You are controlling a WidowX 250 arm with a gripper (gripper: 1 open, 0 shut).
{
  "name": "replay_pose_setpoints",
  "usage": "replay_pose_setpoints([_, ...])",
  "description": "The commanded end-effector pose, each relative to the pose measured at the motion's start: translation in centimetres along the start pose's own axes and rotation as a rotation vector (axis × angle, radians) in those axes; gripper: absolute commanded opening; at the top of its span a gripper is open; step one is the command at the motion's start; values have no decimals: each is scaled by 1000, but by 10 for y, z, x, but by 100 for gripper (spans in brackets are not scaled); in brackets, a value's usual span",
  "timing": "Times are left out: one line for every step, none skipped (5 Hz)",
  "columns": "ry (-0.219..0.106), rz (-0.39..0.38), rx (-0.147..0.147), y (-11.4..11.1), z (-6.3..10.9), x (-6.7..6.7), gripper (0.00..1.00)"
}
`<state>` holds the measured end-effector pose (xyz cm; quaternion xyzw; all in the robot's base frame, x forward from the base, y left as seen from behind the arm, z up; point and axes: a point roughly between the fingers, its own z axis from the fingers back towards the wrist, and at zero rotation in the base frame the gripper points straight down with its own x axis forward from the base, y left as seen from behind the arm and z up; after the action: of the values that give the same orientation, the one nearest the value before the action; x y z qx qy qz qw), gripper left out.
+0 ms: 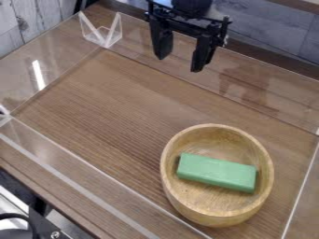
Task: Move green object from inside the wooden bowl to the table next to it
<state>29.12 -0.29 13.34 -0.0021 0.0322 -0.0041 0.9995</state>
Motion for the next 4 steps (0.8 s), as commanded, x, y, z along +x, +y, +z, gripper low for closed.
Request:
replay_pose_setpoints([17,13,-8,-6,-2,-14,100])
replay_pose_setpoints([21,20,-20,-12,-13,-33,100])
replay_pose_setpoints([-4,7,-39,-16,-17,-50,100])
replay_pose_setpoints([-18,8,-54,-7,-13,-68,100])
